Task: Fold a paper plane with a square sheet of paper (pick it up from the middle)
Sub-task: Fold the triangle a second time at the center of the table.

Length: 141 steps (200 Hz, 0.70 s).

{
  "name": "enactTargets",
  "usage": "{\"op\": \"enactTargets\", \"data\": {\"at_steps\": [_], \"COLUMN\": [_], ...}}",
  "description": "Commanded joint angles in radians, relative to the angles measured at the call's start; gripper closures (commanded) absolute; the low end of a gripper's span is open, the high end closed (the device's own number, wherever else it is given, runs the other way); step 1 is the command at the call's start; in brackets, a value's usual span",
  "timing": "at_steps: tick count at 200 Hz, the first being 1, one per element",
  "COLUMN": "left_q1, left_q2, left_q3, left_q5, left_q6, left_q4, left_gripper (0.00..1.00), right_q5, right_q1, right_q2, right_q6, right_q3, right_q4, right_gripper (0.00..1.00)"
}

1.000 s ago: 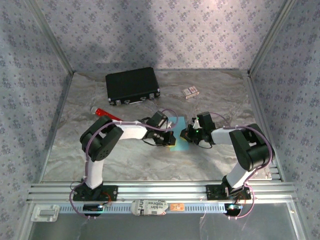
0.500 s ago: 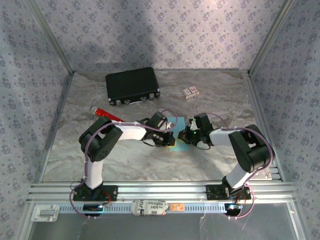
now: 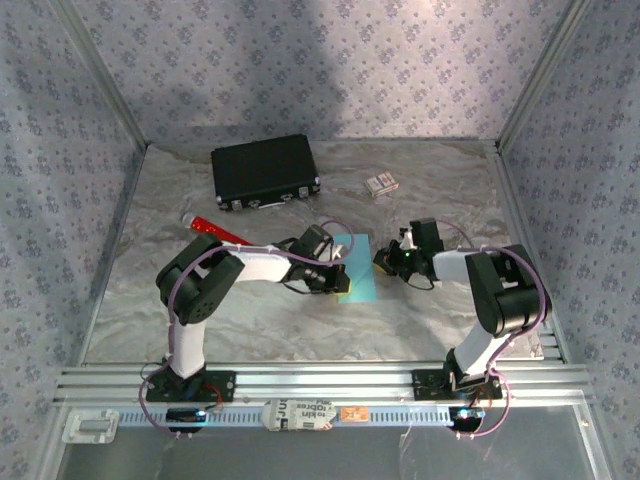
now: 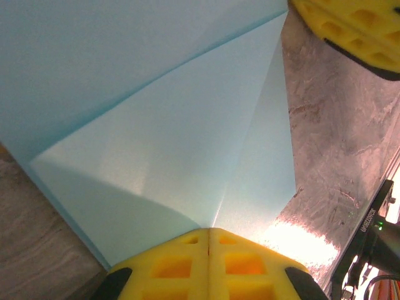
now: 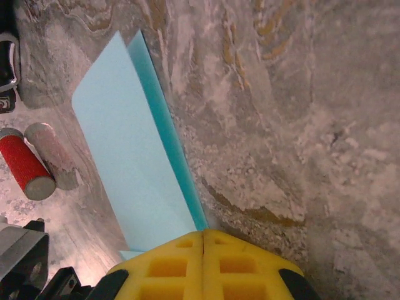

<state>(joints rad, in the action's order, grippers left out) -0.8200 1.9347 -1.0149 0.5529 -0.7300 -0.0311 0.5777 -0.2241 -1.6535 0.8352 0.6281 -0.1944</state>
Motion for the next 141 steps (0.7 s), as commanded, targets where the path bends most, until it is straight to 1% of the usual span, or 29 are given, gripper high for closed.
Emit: {"op": "enactTargets", "data": {"at_steps": [1,26,42,76,103,116,141], "left_q1": [0.0,0.0,0.003,0.006,0.012,0.014,0.016], "left_q2": [0.017,0.011,0.009,-0.001,-0.017,-0.03,-0.052], "left_q3": [0.046,0.041,0.035,0.032,0.024,0.008,-0.032], "left_q5": [-0.036,-0.036,-0.039,-0.039,-0.011,0.008,0.01], "left_q6": [0.024,0.023,0.022,0.021,-0.021,-0.05,-0.085], "left_q4": [0.105,0.097,0.099,0.101,0.042,0.017,0.006], "left_gripper": [0.98,0.98,0.97,0.97,0.96,0.95,0.93], "right_q5": [0.0,0.024,0.018,0.013,-0.071,-0.087,-0.094], "right_q1": [-0.018,-0.055,-0.081,-0.1,-0.107,-0.105,-0.107], "right_q2": [0.053,0.059,0.05,0.019,-0.015,-0.025,-0.025], "right_q6": [-0.043,-0.04,-0.028,-0.012,-0.055,-0.055,-0.051], "right_q3": [0.022,0.019,0.009,-0.01,-0.002,-0.014,-0.023], "right_q4": [0.055,0.049,0.03,0.004,0.115,0.117,0.11], "right_gripper": [0.96,0.96,0.96,0.96,0.98,0.98,0.98]}}
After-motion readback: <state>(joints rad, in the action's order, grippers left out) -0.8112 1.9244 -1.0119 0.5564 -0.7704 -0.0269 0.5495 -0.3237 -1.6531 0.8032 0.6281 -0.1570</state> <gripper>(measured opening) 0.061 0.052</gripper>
